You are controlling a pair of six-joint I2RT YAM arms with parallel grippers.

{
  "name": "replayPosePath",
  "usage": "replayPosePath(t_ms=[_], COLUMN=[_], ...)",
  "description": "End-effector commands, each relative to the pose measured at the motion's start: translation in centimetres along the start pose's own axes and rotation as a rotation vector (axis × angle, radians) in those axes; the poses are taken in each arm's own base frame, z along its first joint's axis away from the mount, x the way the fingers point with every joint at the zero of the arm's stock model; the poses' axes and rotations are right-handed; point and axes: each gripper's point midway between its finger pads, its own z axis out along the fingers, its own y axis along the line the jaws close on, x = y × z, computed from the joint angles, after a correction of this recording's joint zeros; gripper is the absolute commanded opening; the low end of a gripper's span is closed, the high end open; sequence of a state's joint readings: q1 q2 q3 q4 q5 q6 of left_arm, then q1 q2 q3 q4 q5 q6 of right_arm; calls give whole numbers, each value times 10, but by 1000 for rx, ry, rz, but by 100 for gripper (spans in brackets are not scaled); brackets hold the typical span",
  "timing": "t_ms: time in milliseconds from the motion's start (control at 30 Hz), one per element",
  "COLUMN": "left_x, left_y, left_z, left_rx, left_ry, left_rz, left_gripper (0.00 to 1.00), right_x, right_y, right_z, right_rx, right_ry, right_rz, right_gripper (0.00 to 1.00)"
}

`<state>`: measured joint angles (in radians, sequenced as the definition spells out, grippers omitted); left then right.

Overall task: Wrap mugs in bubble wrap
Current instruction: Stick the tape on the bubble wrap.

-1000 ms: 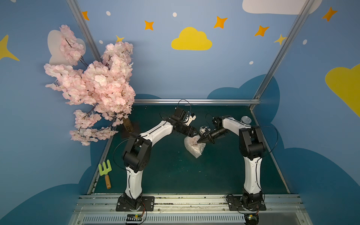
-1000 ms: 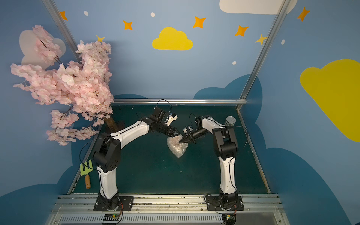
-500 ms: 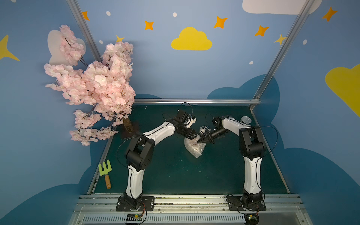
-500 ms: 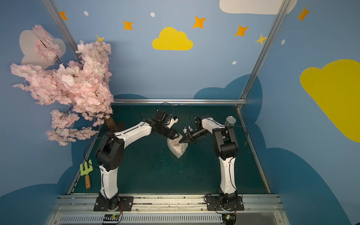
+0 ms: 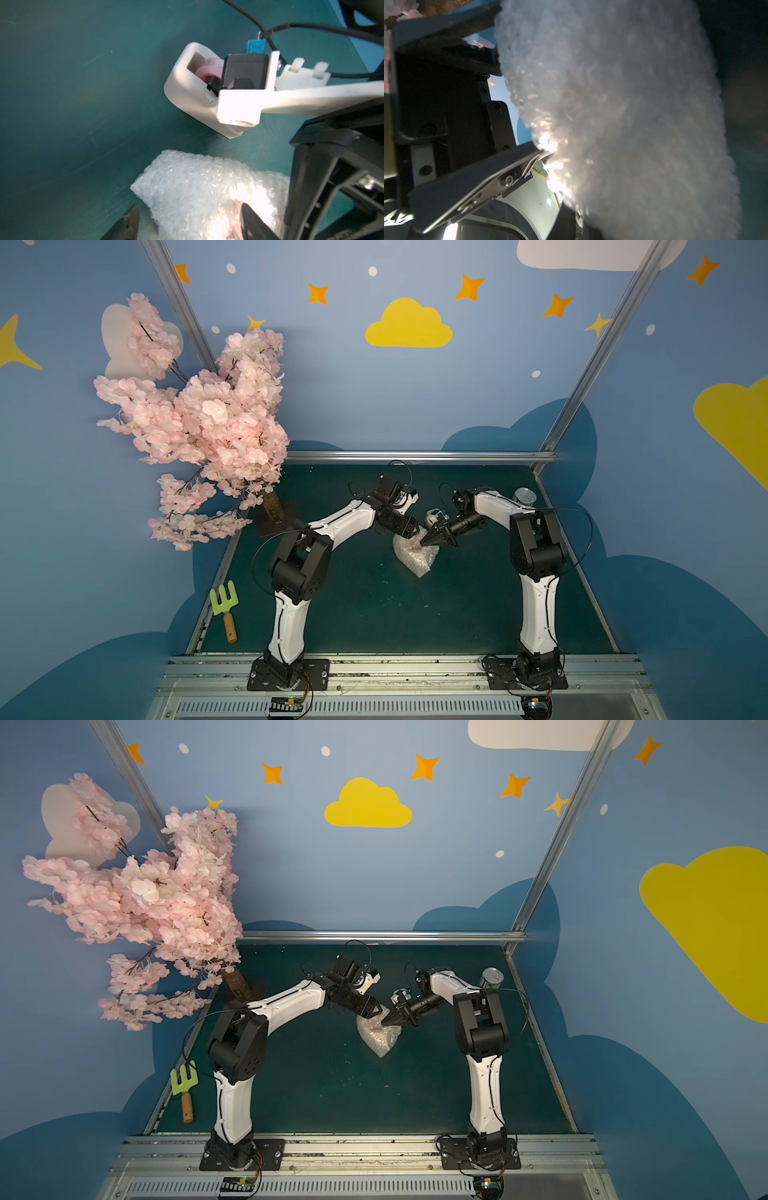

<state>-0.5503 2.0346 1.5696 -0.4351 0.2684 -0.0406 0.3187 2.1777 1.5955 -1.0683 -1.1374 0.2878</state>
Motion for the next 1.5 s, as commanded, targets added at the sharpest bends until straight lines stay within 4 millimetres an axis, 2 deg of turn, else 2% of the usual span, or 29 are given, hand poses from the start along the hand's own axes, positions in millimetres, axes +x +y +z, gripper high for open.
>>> replayPosePath(t_ms=[0, 200, 433, 867, 1100, 1467], left_x=[-1, 2, 3, -2, 0, 3], left_y=[0, 0, 0, -1, 0, 1], left_z=[3, 4, 6, -1, 1, 3], left_rx=[1, -1, 0, 9, 12, 9], left_ry=[14, 19, 24, 6, 14, 23], left_rz=[10, 12, 11, -3, -7, -6], left_gripper=[76, 75, 75, 74, 74, 73], right_x=[6, 11, 13, 14, 19, 26], right_y=[1, 8, 5, 19, 17, 30], right_z=[-2, -6, -6, -9, -15, -19], right_rx=[45, 79, 130, 173, 272, 390], right_ry=[-24, -53, -72, -108, -132, -165], right_rz=[-28, -51, -40, -98, -122, -185], right_gripper=[20, 32, 40, 45, 47, 51])
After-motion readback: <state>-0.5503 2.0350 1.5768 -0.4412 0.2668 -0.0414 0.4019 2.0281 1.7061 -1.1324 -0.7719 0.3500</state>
